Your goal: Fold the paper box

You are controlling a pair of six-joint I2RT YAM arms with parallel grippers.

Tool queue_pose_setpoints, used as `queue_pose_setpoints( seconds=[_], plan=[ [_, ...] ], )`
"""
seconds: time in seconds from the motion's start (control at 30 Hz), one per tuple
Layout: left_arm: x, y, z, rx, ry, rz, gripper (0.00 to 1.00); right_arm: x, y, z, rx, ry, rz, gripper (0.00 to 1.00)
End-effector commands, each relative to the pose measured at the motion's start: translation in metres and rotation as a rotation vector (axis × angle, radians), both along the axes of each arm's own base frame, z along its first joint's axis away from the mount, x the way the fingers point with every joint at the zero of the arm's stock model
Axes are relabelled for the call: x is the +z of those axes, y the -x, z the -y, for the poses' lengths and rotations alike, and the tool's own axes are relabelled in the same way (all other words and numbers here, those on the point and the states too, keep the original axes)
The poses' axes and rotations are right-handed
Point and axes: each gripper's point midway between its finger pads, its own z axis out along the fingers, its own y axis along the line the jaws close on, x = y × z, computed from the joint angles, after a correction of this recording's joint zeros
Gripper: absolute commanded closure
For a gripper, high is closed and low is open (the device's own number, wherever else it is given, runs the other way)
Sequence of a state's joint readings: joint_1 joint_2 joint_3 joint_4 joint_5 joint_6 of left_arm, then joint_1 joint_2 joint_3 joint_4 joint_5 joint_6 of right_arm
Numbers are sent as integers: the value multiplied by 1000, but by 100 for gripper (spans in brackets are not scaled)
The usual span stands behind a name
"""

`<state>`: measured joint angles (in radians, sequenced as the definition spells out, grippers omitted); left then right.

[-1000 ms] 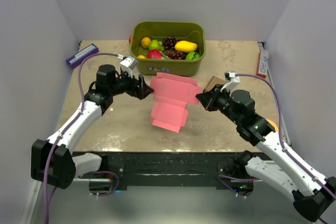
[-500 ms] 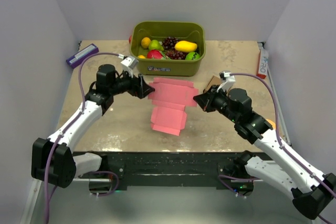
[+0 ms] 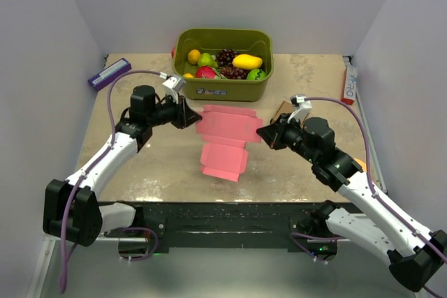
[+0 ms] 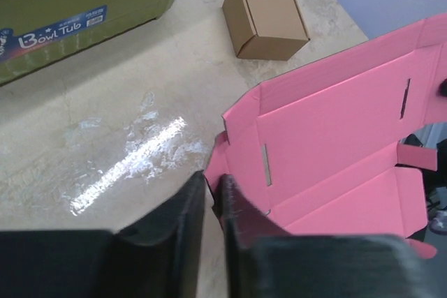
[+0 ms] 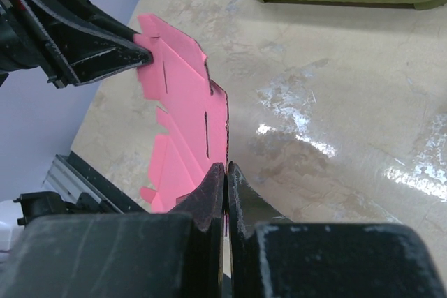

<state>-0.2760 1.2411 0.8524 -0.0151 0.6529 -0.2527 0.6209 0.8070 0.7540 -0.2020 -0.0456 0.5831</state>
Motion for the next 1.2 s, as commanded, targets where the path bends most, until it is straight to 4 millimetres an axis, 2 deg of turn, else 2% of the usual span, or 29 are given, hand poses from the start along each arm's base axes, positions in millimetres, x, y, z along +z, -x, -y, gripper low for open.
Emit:
queue_pose_setpoints(
  seconds=[0.0,0.03,0.07,0.1,0.13,0.17,0.27,0.3,0.37,0.4,0.43,0.47,0.5,0.53,0.57,0.63,0.9,1.17],
  plan=[
    [11,1,2,-25,20,52,93,31,-5,5,-29,-23,68,100],
    [11,1,3,-27,20,56,100,29,-6,6,-39,-14,59,97],
    [13,2,3,-30,17,68,100,27,-5,7,-39,2,44,90],
    [13,3,3,-34,15,72,100,27,-8,13,-74,17,43,76],
    [14,4,4,-37,13,79,100,26,-8,17,-90,34,40,66],
    [16,4,2,-31,8,94,100,28,-6,23,-108,50,31,45],
    [20,4,2,-1,-19,127,100,29,-8,47,-226,92,7,20],
    [20,4,1,11,-26,135,100,31,-9,56,-290,70,-5,17],
    [20,6,3,35,-41,151,100,33,-8,57,-315,22,-24,13],
    [19,6,5,42,-49,154,100,37,-6,50,-306,-50,-43,13],
    [16,5,5,61,-69,161,100,48,-2,32,-226,-140,-36,13],
    [16,11,13,40,-75,166,100,38,-1,22,-196,-184,-67,12],
    [16,12,16,38,-81,174,100,38,1,10,-170,-277,-110,12],
    [14,13,16,47,-96,183,100,51,0,-3,-120,-369,-83,12],
    [14,17,22,35,-99,191,100,34,0,-8,-110,-391,-125,13],
    [14,18,22,53,-118,207,100,29,-4,-16,-113,-471,-173,12],
    [19,22,22,102,-158,260,100,25,-5,-25,-121,-634,-267,13],
    [20,30,32,56,-160,287,100,8,-17,-32,-160,-714,-343,13]
  ],
)
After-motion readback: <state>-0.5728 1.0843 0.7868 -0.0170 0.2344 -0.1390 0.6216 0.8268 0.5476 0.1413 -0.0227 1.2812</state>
